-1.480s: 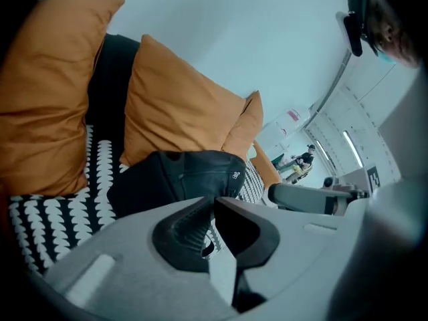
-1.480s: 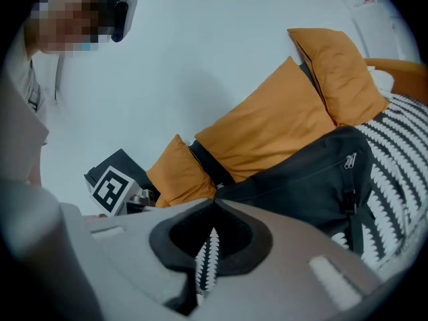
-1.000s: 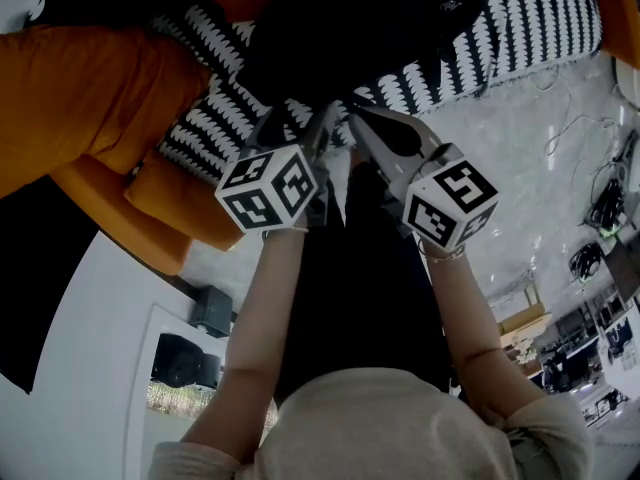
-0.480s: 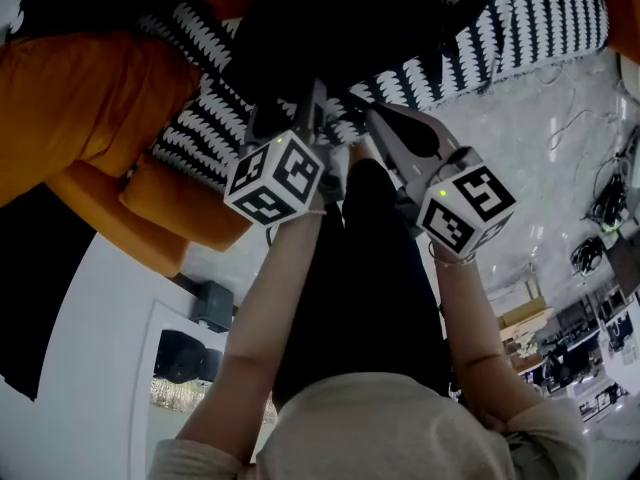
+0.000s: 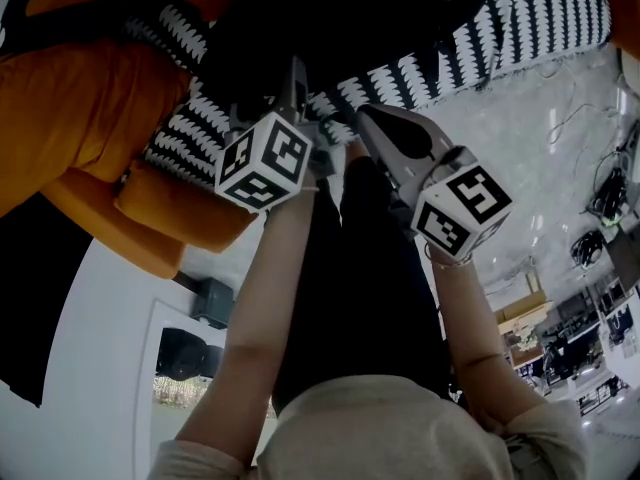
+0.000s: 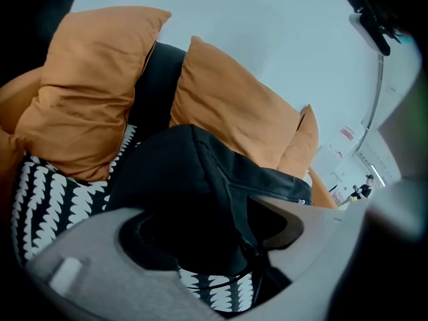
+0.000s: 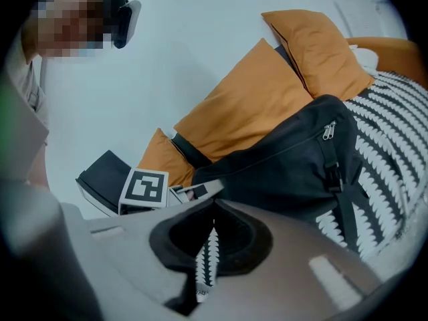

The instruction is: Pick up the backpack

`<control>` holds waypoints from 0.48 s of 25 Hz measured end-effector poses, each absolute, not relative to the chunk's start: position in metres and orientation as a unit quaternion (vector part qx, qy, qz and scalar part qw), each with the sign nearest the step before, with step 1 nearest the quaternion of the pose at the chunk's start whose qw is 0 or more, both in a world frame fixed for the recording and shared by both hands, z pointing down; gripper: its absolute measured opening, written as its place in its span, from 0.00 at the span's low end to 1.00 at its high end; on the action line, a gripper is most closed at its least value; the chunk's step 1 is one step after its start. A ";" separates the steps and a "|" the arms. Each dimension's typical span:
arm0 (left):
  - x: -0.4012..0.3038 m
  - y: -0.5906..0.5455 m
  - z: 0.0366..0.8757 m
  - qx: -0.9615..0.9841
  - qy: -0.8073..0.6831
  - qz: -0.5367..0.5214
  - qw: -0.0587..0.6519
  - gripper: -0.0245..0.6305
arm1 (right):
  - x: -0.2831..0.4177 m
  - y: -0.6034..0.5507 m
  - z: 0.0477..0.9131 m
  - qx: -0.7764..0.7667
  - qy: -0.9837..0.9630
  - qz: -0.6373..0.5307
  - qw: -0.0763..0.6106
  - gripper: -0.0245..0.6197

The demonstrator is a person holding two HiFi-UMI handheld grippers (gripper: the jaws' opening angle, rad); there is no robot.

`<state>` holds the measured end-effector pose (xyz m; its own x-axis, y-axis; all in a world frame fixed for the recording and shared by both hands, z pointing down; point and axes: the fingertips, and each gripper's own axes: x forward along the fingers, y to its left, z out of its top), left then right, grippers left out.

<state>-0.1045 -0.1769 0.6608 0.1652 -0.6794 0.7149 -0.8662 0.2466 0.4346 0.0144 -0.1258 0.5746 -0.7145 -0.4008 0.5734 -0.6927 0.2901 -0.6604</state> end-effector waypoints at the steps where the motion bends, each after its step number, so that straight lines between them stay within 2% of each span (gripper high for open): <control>1: -0.105 -0.180 0.661 0.604 -0.638 0.100 0.466 0.54 | 0.014 -0.129 0.575 0.345 -0.789 0.485 0.150 0.04; 4: -0.106 -0.184 0.665 0.602 -0.640 0.102 0.466 0.52 | 0.014 -0.131 0.579 0.344 -0.790 0.485 0.150 0.04; 7: -0.111 -0.182 0.672 0.595 -0.650 0.105 0.460 0.39 | 0.017 -0.128 0.586 0.347 -0.790 0.483 0.150 0.04; 12: -0.114 -0.198 0.675 0.599 -0.647 0.108 0.460 0.31 | 0.011 -0.135 0.589 0.345 -0.793 0.479 0.152 0.04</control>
